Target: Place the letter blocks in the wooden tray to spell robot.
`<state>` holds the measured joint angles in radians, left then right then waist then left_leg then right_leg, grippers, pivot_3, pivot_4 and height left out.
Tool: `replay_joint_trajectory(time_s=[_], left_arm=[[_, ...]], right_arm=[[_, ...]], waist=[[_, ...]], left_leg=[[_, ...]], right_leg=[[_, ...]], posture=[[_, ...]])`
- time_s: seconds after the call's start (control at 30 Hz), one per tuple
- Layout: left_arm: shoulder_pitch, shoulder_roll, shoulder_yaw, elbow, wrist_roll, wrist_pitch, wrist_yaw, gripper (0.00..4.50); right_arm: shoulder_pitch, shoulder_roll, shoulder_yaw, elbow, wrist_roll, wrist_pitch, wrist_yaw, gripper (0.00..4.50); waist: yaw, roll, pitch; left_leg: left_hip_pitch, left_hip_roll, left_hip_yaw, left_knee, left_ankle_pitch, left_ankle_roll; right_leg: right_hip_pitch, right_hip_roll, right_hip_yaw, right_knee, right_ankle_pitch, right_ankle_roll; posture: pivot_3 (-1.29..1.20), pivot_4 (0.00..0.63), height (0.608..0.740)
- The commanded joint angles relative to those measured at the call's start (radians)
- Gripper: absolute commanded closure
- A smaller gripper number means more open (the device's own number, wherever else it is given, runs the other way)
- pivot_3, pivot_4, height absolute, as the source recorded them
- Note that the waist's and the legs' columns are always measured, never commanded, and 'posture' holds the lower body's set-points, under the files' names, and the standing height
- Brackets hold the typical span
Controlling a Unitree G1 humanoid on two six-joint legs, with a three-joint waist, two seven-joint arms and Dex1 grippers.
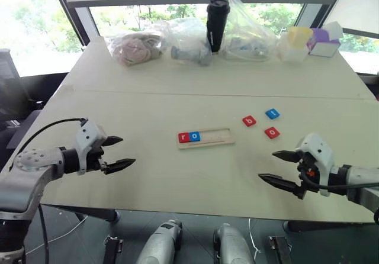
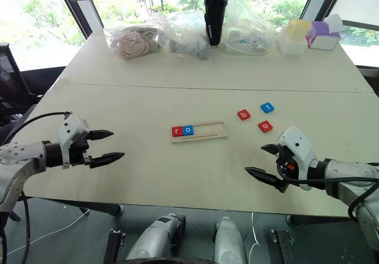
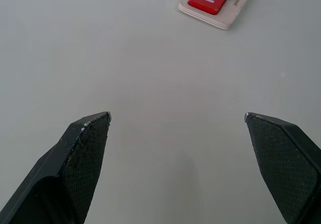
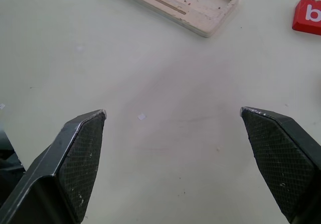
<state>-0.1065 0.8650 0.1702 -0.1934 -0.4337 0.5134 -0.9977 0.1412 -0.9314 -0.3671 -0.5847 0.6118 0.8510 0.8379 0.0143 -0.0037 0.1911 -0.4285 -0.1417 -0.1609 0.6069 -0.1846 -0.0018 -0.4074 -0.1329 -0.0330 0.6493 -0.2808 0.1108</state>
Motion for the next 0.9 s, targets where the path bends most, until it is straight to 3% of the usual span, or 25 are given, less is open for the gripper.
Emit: replay_joint_trajectory(time_s=[0.03,0.3,0.53,0.73,0.9], left_arm=[[-0.003,-0.012,0.008,-0.025,-0.007,-0.005,0.017,0.00],[0.003,-0.026,-0.030,-0.024,0.087,-0.021,0.104,0.00],[-0.021,-0.023,-0.024,-0.004,0.067,-0.035,0.072,0.00],[-0.208,-0.069,-0.161,0.123,0.129,-0.097,0.016,0.00],[-0.381,-0.137,-0.282,0.288,0.189,-0.184,-0.072,0.00]], right_arm=[[0.000,0.000,-0.011,-0.016,0.005,-0.013,-0.003,0.05],[-0.034,-0.003,0.027,0.010,-0.004,-0.022,-0.010,0.05],[-0.067,0.012,0.043,0.028,-0.017,-0.010,-0.052,0.05],[-0.204,0.084,0.108,0.011,0.027,0.093,-0.161,0.05],[-0.198,0.140,0.143,-0.045,0.030,0.115,-0.220,0.05]], waist=[[-0.001,0.000,0.000],[-0.001,0.000,0.000],[0.000,0.000,0.000],[0.002,0.000,0.000],[0.001,-0.001,0.000]], left_leg=[[0.000,0.000,0.000,0.000,0.000,0.000],[0.000,0.000,0.000,0.000,0.000,0.000],[0.000,0.000,0.000,0.001,0.000,0.001],[0.000,0.000,0.000,0.002,0.000,0.000],[-0.001,-0.001,0.000,0.002,0.001,0.002]], right_leg=[[0.000,0.000,0.000,0.000,0.000,0.000],[0.000,0.000,0.000,0.000,0.000,0.001],[0.000,0.000,0.000,0.000,0.001,0.001],[0.001,0.001,0.000,0.000,0.002,0.002],[0.001,0.000,0.000,-0.001,0.004,0.006]], posture=[[0.00,0.150,0.740],[0.00,0.150,0.740],[0.00,0.150,0.740],[0.00,0.150,0.740],[0.00,0.150,0.740]])
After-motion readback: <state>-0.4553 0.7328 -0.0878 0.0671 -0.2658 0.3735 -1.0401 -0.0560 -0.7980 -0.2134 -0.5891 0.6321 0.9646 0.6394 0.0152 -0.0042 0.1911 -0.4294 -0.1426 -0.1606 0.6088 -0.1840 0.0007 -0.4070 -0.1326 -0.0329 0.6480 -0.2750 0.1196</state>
